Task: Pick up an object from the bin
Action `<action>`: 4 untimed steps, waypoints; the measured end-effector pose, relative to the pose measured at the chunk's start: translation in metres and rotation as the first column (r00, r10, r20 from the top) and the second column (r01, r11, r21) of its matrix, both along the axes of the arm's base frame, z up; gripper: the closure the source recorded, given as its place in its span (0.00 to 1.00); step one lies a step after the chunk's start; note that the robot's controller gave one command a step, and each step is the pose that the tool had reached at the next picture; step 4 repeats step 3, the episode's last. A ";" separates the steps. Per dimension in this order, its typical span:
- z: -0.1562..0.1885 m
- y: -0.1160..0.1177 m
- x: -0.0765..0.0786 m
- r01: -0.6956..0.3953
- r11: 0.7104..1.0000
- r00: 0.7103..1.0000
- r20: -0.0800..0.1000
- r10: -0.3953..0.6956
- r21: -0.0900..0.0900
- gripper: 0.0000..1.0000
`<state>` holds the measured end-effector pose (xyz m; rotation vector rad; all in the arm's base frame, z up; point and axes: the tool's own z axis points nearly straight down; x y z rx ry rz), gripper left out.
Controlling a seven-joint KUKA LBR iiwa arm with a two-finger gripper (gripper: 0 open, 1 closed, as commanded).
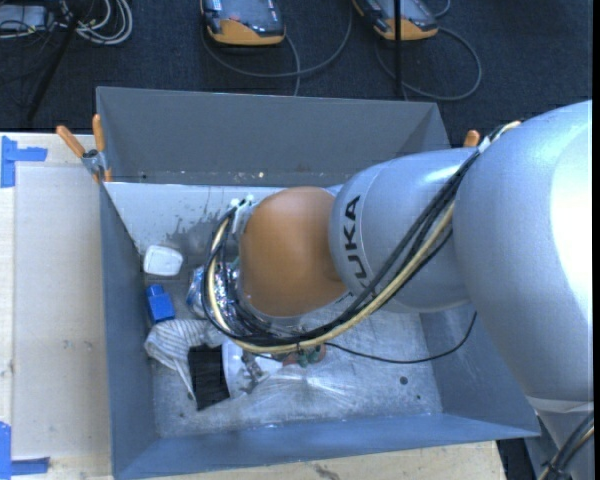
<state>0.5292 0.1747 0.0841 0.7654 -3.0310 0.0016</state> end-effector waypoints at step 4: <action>0.121 0.001 -0.006 -0.057 0.998 0.998 0.009 0.057 0.004 1.00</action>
Offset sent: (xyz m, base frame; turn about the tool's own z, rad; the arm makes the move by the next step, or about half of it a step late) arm 0.0000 0.0000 0.0000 0.0000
